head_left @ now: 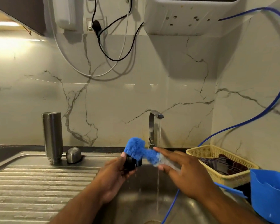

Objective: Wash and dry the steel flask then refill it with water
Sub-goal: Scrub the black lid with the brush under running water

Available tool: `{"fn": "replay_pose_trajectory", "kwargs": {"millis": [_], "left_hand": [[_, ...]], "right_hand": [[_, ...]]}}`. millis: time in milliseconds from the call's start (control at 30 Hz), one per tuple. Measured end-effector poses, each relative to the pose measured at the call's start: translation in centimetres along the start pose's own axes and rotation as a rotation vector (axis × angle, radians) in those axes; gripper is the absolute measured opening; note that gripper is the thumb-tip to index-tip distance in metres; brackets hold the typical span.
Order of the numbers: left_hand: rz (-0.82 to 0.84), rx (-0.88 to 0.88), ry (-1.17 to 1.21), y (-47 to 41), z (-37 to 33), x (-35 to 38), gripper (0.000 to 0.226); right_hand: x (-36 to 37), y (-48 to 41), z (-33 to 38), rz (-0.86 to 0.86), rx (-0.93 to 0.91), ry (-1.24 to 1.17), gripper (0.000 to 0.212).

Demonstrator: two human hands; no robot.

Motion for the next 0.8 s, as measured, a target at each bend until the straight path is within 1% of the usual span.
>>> {"fn": "replay_pose_trajectory", "kwargs": {"millis": [67, 167, 267, 367, 567, 700, 800], "left_hand": [[-0.008, 0.009, -0.035, 0.0, 0.1, -0.2, 0.034], [-0.027, -0.002, -0.057, 0.2, 0.0, -0.3, 0.033], [-0.038, 0.031, -0.065, 0.1, 0.0, -0.1, 0.043], [-0.047, 0.034, -0.081, 0.0, 0.0, -0.3, 0.045], [-0.096, -0.027, -0.031, 0.1, 0.5, -0.3, 0.062], [-0.064, -0.045, 0.137, 0.0, 0.4, 0.1, 0.059], [0.004, -0.024, 0.063, 0.0, 0.2, 0.1, 0.053]], "right_hand": [[0.1, 0.1, 0.0, 0.007, 0.001, 0.024, 0.059], [0.0, 0.4, -0.2, 0.081, 0.000, -0.070, 0.059], [-0.2, 0.1, -0.8, 0.024, 0.037, -0.023, 0.056], [0.0, 0.2, -0.5, 0.062, 0.037, -0.138, 0.058], [0.9, 0.2, 0.0, 0.018, 0.056, -0.113, 0.058], [0.8, 0.2, -0.6, -0.010, 0.097, -0.137, 0.057], [0.7, 0.3, -0.4, 0.014, 0.092, -0.185, 0.057]]}}
Point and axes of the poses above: each hand's wrist, its own y-axis away from the middle knuckle, its own x-axis out of the palm, z = x × y, the point moved 1 cm from there along -y, towards the middle knuckle, and after that the axes turned 3 degrees about -y, right-handed, at the moved point
